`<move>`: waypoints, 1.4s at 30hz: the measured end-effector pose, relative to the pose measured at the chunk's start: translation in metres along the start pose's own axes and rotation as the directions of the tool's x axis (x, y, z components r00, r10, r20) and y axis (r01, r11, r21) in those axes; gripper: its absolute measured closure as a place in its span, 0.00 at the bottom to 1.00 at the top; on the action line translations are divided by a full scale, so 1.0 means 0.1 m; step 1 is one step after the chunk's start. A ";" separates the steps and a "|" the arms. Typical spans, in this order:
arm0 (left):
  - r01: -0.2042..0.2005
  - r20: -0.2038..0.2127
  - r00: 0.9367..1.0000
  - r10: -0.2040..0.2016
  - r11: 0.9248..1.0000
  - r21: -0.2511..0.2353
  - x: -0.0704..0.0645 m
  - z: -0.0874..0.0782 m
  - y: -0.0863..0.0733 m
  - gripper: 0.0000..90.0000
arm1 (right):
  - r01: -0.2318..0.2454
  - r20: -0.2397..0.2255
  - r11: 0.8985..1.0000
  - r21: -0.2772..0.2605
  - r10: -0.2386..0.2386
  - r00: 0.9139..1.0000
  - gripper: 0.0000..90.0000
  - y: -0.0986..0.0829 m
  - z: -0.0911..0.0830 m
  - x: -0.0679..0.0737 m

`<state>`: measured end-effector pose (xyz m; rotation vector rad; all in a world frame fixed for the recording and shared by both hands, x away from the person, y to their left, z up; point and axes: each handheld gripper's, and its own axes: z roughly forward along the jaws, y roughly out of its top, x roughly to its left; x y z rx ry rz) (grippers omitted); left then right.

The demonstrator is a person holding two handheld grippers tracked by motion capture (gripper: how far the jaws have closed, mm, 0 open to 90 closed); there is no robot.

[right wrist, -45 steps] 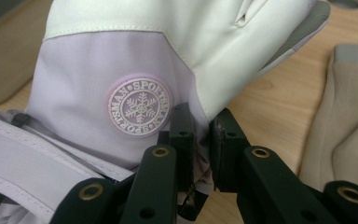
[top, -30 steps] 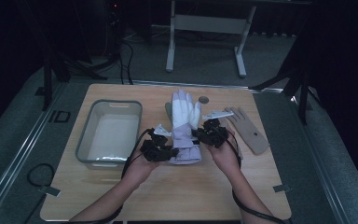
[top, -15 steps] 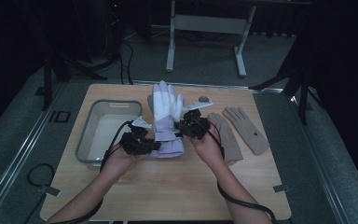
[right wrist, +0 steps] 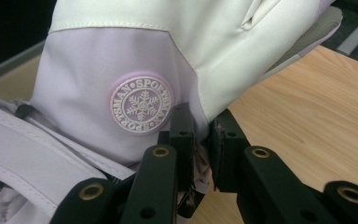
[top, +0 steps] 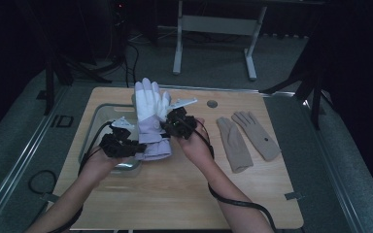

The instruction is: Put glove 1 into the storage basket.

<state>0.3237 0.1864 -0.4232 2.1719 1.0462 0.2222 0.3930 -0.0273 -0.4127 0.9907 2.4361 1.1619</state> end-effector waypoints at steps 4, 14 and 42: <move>0.007 -0.004 1.000 -0.007 1.000 0.008 0.09 -0.11 -0.08 0.83 | 0.003 -0.016 1.000 -0.002 -0.003 1.000 0.90 0.07 0.09 0.11; 0.031 -0.040 0.999 -0.029 0.999 0.039 0.38 -0.43 -0.28 0.83 | 0.024 -0.067 1.000 -0.002 -0.024 0.997 0.90 0.28 0.37 0.45; 0.118 -0.035 0.993 -0.113 0.966 0.230 0.79 0.00 -0.71 0.75 | -0.043 -0.100 0.977 0.207 0.065 0.993 0.90 0.02 1.29 0.62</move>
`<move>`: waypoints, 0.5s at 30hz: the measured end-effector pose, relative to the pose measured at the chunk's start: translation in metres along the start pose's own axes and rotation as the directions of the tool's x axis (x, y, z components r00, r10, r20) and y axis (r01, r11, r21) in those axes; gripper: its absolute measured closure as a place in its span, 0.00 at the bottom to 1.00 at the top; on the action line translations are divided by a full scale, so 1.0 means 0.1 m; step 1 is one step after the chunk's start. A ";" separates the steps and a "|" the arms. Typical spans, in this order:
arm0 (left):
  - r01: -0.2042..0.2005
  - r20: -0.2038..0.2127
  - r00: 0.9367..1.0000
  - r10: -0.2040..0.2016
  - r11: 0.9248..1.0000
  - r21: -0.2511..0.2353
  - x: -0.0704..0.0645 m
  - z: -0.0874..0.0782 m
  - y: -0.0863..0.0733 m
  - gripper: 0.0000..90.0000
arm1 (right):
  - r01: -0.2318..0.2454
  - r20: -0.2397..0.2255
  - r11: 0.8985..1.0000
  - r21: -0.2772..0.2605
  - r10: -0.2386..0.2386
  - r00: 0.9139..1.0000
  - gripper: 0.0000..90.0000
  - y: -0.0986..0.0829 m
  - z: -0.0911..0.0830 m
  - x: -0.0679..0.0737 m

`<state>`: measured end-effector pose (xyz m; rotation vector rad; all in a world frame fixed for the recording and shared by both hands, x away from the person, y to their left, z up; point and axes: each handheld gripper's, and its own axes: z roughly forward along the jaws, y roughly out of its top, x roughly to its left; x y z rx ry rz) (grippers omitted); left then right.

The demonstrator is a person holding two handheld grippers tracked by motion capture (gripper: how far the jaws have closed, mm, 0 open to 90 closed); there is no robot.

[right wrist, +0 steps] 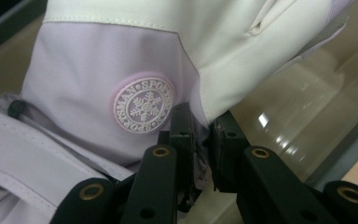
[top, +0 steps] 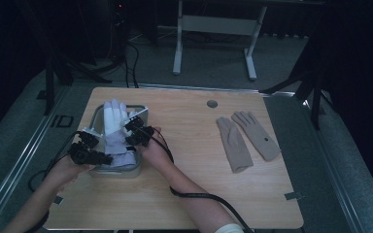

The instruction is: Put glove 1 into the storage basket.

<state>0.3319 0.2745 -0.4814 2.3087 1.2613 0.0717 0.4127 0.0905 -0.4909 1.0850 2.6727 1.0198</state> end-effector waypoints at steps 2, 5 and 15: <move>0.009 -0.016 1.000 -0.009 1.000 0.001 -0.01 0.03 0.00 0.71 | -0.015 -0.006 1.000 0.023 0.015 1.000 0.89 0.00 0.03 -0.02; -0.001 -0.059 0.998 0.002 1.000 0.016 -0.06 0.05 0.00 0.67 | -0.024 -0.004 0.999 0.047 0.024 1.000 0.89 -0.01 0.07 -0.04; 0.004 -0.047 0.999 -0.004 1.000 0.008 -0.04 0.06 -0.01 0.65 | 0.015 -0.009 0.999 0.030 -0.015 1.000 0.54 0.03 -0.02 0.00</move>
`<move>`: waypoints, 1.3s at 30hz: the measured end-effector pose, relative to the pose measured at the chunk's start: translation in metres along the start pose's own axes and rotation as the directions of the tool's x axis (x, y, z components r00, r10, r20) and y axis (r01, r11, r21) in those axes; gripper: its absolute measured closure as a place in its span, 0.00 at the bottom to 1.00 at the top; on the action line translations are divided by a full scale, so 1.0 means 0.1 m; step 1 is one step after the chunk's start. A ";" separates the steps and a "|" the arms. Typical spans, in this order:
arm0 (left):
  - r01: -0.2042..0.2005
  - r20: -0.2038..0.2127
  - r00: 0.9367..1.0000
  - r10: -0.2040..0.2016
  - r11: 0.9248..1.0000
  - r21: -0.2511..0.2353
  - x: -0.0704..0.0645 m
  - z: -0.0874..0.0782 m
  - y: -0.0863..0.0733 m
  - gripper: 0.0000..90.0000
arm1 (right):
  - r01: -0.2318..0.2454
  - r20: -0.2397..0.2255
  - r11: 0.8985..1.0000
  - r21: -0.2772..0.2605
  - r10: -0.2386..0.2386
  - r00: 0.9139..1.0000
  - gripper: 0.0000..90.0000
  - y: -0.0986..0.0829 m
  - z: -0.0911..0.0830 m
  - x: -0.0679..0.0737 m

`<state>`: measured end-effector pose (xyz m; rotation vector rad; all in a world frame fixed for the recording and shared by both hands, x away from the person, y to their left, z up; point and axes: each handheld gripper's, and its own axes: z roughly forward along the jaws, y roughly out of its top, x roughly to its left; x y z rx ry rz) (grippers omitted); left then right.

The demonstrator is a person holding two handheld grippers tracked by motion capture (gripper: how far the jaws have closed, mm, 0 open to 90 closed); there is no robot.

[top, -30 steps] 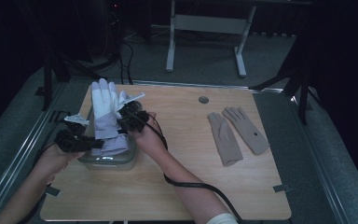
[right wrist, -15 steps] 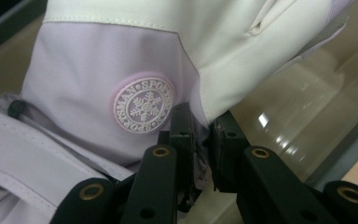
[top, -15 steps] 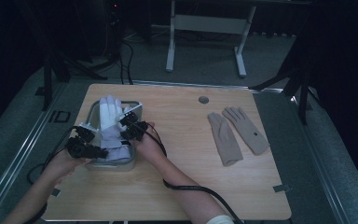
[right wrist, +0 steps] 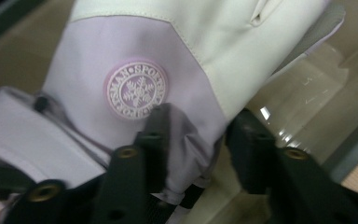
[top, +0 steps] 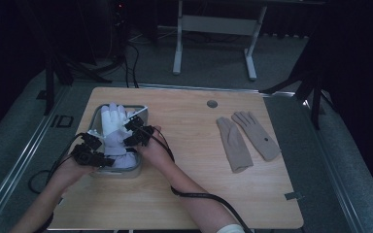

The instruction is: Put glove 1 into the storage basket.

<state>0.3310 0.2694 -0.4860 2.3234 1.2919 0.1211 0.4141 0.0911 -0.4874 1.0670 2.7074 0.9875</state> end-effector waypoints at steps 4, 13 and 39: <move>0.010 -0.016 1.000 -0.010 1.000 -0.015 -0.01 0.00 0.00 0.61 | -0.003 -0.041 0.997 -0.079 -0.001 0.999 0.35 0.02 -0.17 -0.03; 0.034 -0.088 0.995 -0.044 0.993 -0.111 -0.07 -0.15 -0.06 0.53 | 0.037 -0.089 0.990 -0.138 -0.049 0.995 0.18 -0.04 -0.45 -0.13; -0.063 0.029 0.997 0.077 0.942 -0.329 -0.81 -0.14 0.24 0.57 | 0.066 -0.113 0.968 -0.241 -0.095 0.989 0.16 -0.47 -0.94 -0.51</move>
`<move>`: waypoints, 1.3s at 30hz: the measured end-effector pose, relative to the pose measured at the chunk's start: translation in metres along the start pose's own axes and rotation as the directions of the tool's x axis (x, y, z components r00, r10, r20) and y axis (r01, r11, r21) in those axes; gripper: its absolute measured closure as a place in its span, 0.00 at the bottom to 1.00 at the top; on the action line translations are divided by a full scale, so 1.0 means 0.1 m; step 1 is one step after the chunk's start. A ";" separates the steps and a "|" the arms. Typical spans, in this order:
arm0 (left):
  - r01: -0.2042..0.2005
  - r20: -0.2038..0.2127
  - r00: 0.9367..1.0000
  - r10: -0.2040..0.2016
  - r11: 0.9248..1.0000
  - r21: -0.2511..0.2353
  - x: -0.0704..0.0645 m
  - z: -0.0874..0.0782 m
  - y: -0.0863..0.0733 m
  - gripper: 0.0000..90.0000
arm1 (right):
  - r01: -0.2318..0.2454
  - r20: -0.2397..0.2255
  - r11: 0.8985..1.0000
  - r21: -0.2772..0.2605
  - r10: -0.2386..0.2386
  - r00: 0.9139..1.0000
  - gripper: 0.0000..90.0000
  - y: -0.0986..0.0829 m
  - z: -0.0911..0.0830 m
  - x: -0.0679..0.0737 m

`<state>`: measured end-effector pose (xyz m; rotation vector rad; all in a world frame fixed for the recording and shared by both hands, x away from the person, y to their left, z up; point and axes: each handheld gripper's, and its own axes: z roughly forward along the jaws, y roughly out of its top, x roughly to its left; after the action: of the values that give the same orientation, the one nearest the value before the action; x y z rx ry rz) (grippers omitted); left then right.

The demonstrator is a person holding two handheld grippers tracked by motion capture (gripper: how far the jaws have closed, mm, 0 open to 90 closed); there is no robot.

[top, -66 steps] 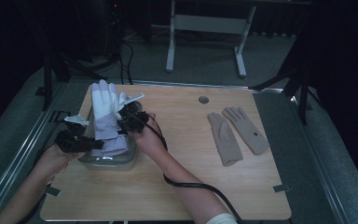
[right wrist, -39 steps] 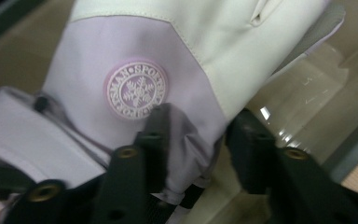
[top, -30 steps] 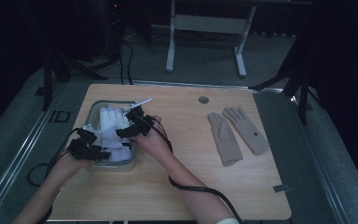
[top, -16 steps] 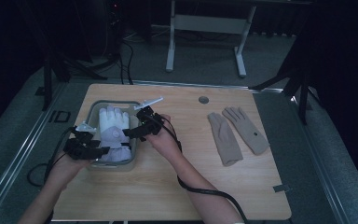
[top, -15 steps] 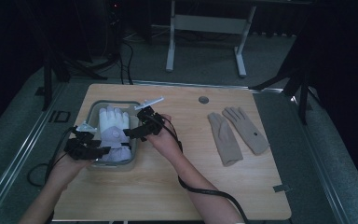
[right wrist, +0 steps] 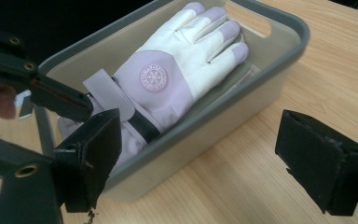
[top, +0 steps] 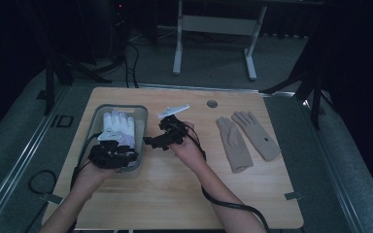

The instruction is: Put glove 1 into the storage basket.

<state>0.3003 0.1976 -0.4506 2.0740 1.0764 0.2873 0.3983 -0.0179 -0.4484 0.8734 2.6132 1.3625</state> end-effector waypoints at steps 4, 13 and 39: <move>-0.026 0.011 1.000 0.026 1.000 -0.018 -0.14 0.06 0.02 0.57 | 0.012 0.002 1.000 -0.011 -0.012 1.000 0.16 -0.07 -0.14 -0.06; -0.052 0.064 0.996 0.058 0.995 -0.088 -0.37 0.20 0.06 0.57 | 0.018 0.041 0.999 -0.027 -0.017 0.999 0.16 -0.27 -0.46 -0.21; -0.184 0.169 0.963 0.211 0.969 -0.165 -0.89 0.80 -0.27 0.53 | -0.054 0.165 0.998 -0.043 0.060 0.984 0.14 -1.08 -1.05 -0.71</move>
<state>0.2701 0.0957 -0.5116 2.0319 0.7160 0.2581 0.3766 -0.1794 -0.4816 1.0163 2.4477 1.2874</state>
